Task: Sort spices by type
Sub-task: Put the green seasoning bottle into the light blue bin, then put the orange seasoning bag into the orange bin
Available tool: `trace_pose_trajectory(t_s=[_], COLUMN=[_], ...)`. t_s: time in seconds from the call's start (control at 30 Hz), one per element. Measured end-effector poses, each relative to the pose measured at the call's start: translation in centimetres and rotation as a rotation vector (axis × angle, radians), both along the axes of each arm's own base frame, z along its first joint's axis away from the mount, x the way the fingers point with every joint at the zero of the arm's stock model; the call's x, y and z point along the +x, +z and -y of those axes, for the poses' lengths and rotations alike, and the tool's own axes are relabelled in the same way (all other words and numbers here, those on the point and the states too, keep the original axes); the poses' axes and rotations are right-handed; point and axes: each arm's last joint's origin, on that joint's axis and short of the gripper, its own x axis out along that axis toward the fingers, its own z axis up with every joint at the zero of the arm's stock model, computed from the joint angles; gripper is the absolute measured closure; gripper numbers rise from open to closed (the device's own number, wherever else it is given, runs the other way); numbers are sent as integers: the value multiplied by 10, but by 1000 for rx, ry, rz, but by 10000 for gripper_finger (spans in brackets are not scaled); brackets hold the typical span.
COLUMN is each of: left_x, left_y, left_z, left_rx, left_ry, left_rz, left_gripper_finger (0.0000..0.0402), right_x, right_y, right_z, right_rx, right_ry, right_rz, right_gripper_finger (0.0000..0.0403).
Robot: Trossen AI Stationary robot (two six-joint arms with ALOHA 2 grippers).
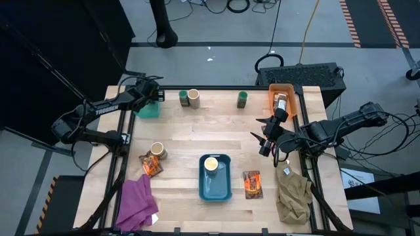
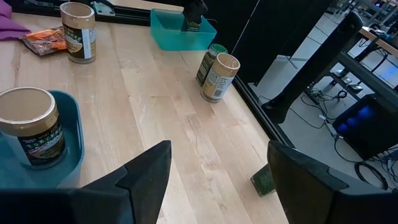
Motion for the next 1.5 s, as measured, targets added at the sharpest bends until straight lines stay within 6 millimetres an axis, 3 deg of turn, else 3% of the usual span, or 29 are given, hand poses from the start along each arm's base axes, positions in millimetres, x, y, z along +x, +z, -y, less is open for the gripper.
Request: trace_pose_trajectory(t_s=[0.77,1.17,1.33,1.5], left_x=[0,0,2,0], left_y=[0,1,17,46], left_z=[0,0,-2,2], left_rx=[0,1,2,-22], left_ry=[-3,-29,-76,-117], left_rz=[-3,-32,-71,-69], left_gripper_finger=[163,93,91,91], right_x=[0,0,0,0], right_y=[0,0,0,0], right_z=[0,0,0,0], right_rx=[0,0,0,0], right_ry=[0,0,0,0], right_rz=[0,0,0,0], right_gripper_finger=[153,153,153,153])
